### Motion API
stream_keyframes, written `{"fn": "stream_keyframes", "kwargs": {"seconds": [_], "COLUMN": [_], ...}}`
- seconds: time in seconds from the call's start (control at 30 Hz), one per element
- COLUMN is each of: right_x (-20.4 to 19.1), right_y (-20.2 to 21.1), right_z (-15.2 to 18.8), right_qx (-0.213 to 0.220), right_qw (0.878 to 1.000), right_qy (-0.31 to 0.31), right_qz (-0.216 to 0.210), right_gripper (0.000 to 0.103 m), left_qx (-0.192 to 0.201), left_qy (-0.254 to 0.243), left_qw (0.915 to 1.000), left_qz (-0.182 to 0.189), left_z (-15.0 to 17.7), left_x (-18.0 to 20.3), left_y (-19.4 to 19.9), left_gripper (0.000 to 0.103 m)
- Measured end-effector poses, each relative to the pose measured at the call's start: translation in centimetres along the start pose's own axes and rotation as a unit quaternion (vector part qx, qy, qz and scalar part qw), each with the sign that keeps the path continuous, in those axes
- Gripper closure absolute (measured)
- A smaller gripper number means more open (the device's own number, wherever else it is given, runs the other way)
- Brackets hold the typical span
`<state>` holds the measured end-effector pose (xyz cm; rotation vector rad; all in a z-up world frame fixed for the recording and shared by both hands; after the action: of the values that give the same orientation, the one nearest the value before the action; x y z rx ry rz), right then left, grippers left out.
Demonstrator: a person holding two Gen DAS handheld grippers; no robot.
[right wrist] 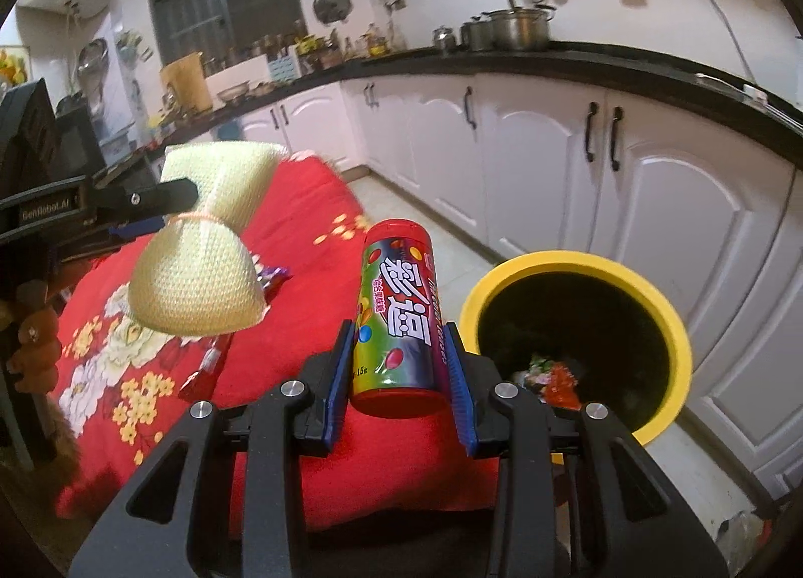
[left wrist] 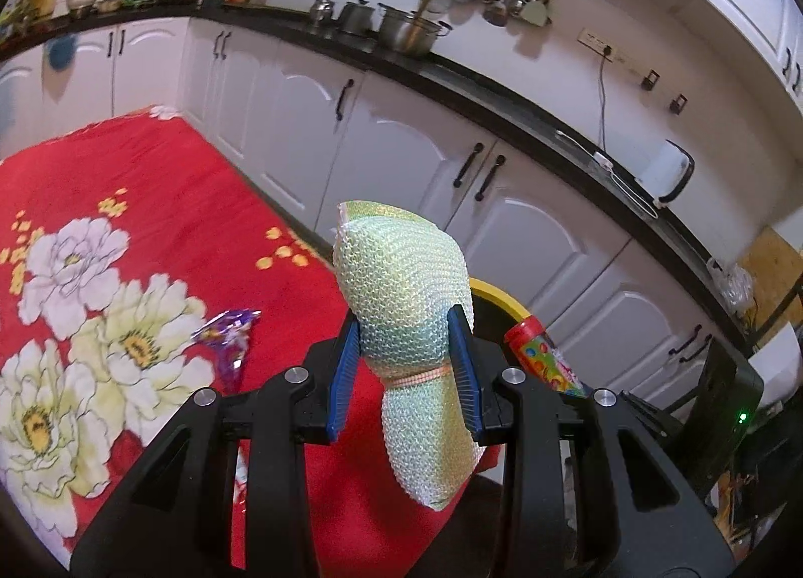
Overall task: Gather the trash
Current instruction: 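Lift the scrubber and candy tube and carry both over the yellow bin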
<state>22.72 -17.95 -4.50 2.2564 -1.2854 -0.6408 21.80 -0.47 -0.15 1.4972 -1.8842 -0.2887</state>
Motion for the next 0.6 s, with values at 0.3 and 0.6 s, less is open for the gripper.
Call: {"fn": "stream_keyframes", "kwargs": {"seconds": [0.3,0.6], "right_x": [3.8,8.8], "right_y": [1.7,2.5], "right_z": [-0.8,-0.6], "right_qx": [0.027,0.038], "right_qw": [0.999,0.994], "right_qy": [-0.028,-0.066], "right_qz": [0.037,0.073], "right_gripper": [0.070,0.070], "left_qx": [-0.005,-0.025], "left_qy": [-0.026,-0.047], "left_qw": [0.9995,0.9980], "left_qz": [0.019,0.035], "left_z": [-0.6,-0.8], "left_x": [3.4,6.6], "left_y": [-2.6,-7.0], "left_gripper": [0.076,0.076]}}
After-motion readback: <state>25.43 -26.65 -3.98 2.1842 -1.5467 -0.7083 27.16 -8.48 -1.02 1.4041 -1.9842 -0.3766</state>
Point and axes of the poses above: each gripper's, at about its wrist camera, not at the fingertips, and y roughly against the way its jaws point, x to its right, z to its underside, the point moved 6 cm from there along -y, roughly the way its jaws point, and after that the axes turned 3 degrees about z, right-handed, at the moved point
